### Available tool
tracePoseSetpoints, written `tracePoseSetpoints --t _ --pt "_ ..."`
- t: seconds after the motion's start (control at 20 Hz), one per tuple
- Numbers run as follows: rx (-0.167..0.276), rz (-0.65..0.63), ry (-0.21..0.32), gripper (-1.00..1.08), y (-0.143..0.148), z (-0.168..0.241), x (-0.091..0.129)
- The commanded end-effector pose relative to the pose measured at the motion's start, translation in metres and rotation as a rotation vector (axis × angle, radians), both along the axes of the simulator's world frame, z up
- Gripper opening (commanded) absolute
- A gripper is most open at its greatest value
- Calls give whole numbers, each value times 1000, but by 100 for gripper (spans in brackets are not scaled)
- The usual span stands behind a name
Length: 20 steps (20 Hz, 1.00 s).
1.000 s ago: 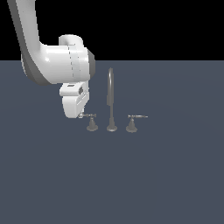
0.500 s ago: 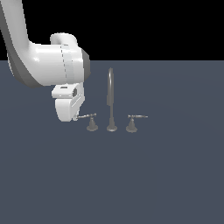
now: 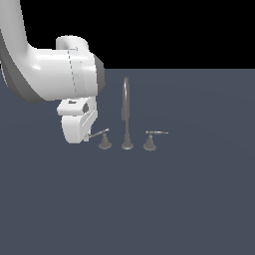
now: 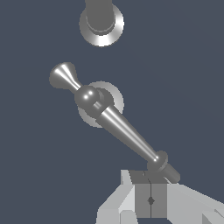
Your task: Turn on the faucet by rotating a designated handle.
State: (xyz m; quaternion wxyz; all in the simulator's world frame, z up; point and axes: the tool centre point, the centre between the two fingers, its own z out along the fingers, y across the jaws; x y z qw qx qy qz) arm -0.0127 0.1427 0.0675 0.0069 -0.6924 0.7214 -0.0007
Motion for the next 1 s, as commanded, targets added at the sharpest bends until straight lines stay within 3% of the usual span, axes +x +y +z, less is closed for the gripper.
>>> tracePoseSetpoints --t 0.0,0.55,0.6,0.65,0.95 --pt "-2 -10 -4 -100 -9 1 1" --pt "-8 -16 11 -100 -52 -3 -26" --pt "-8 -16 11 -100 -52 -3 -26" --pt "2 15 0 -100 -29 1 -23" --pt "-5 -5 7 -100 -72 -1 -15"
